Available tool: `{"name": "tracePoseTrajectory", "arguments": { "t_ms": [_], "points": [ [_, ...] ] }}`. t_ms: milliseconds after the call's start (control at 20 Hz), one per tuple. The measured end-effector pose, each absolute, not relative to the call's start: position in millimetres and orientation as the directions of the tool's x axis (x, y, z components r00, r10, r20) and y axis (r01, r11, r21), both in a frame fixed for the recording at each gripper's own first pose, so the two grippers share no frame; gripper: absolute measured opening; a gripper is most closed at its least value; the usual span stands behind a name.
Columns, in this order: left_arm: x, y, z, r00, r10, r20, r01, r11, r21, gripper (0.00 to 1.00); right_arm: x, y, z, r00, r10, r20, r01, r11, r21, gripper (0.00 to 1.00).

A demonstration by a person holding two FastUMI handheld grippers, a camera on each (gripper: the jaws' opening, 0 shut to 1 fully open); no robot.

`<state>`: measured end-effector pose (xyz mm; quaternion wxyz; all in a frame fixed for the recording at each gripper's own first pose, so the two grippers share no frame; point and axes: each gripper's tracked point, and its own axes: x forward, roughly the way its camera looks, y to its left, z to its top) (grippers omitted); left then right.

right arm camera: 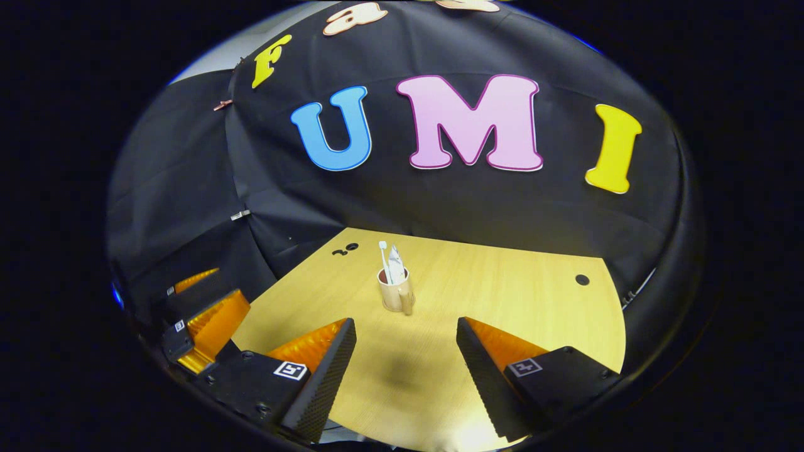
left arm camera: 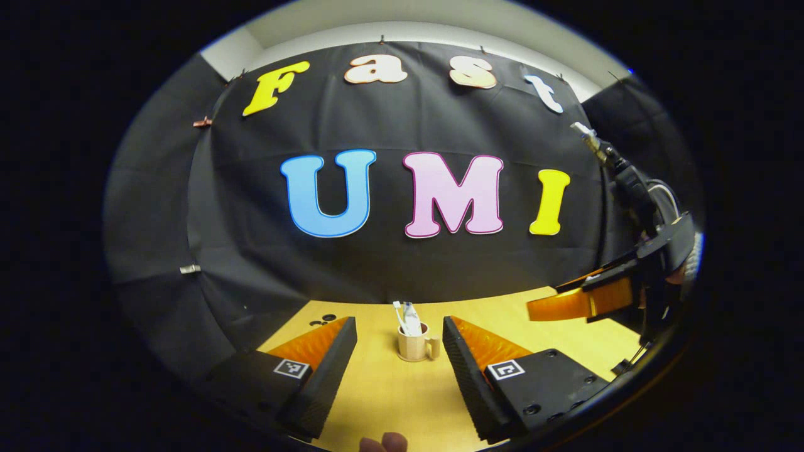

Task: Put the toothbrush and toothpaste on the desktop into the cup, then pick up the cup and place it on the coaster on the desktop.

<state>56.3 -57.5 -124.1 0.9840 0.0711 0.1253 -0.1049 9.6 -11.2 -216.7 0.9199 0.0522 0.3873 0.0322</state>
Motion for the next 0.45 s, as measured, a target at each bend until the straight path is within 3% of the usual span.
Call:
{"name": "tracePoseTrajectory", "arguments": {
  "t_ms": [250,450],
  "points": [
    [38,-58,-103,0.944,-0.242,-0.226,0.271,0.957,0.107,0.89,-21,-10,-187,0.733,0.039,-0.680,0.028,0.996,0.087,0.98],
    [34,-53,-94,0.947,-0.224,-0.229,0.250,0.964,0.094,0.89,-27,-14,-173,0.761,0.010,-0.649,0.065,0.994,0.092,0.98]
  ]
}}
